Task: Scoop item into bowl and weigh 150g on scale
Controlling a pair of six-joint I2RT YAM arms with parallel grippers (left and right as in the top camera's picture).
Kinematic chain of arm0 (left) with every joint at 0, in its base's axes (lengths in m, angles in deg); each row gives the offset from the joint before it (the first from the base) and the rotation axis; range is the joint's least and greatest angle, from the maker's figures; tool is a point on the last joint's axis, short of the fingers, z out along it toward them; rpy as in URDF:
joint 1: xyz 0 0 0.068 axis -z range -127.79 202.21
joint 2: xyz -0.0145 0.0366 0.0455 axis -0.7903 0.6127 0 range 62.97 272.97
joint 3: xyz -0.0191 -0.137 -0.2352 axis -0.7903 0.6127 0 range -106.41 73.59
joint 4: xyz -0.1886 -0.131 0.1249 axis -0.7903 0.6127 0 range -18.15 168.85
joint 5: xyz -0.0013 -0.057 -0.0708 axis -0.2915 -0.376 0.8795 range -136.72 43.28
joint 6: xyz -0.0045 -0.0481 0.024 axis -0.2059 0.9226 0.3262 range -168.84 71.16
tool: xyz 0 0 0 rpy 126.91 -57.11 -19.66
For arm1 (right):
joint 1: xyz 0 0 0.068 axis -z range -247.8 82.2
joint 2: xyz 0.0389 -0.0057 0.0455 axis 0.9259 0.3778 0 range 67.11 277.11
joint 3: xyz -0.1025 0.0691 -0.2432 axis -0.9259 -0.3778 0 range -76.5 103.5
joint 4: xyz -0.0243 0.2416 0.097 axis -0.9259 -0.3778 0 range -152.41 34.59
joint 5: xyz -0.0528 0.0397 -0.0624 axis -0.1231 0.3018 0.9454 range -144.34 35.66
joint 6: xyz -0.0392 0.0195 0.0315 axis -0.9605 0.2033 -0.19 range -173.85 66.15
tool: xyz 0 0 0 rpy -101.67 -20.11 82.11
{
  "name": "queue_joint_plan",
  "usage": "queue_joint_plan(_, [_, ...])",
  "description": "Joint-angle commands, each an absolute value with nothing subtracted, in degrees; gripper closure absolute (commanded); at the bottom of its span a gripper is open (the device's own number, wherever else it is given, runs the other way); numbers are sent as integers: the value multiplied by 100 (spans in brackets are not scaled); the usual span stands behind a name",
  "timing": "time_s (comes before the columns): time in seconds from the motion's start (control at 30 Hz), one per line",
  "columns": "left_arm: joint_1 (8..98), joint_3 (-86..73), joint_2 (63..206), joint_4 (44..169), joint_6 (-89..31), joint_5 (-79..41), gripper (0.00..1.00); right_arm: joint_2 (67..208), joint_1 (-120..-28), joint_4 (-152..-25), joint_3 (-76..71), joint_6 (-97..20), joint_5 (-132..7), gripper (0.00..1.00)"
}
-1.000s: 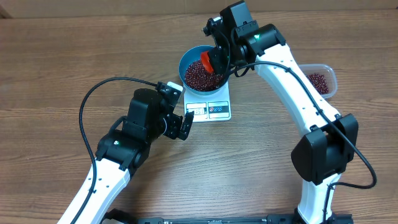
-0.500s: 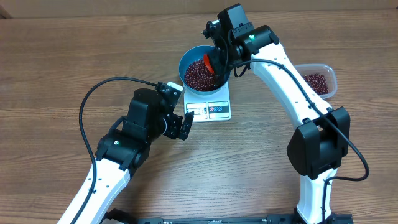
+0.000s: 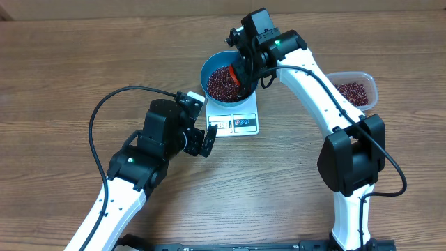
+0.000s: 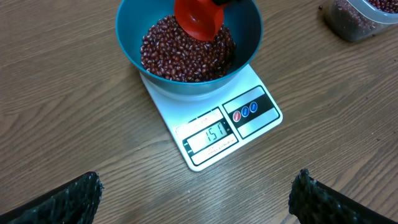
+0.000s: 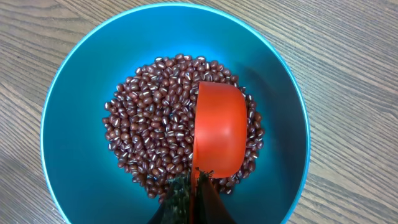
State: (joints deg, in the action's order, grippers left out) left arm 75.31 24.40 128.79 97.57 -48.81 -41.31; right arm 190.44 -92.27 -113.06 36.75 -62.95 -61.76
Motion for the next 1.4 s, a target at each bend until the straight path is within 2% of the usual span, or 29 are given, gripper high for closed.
queue_joint_plan(0.0, [7511,2462,12923,9755,-4820,-4094,0,19070,-9223,-11271,3657,-6335,-6235,96])
queue_joint_plan(0.83, [7509,2464,12923,9755,-4820,-4094,0,18760,-8558,-11518,3876,-6271,-8312,96])
queue_joint_plan(1.1, [7511,2464,12923,9755,-4820,-4094,0,18755,-8547,-11459,3869,-6278,-7774,96])
queue_joint_plan(1.37, [7511,2462,12925,9755,-4820,-4094,0,18766,-9092,-11238,3854,-6295,-6178,96])
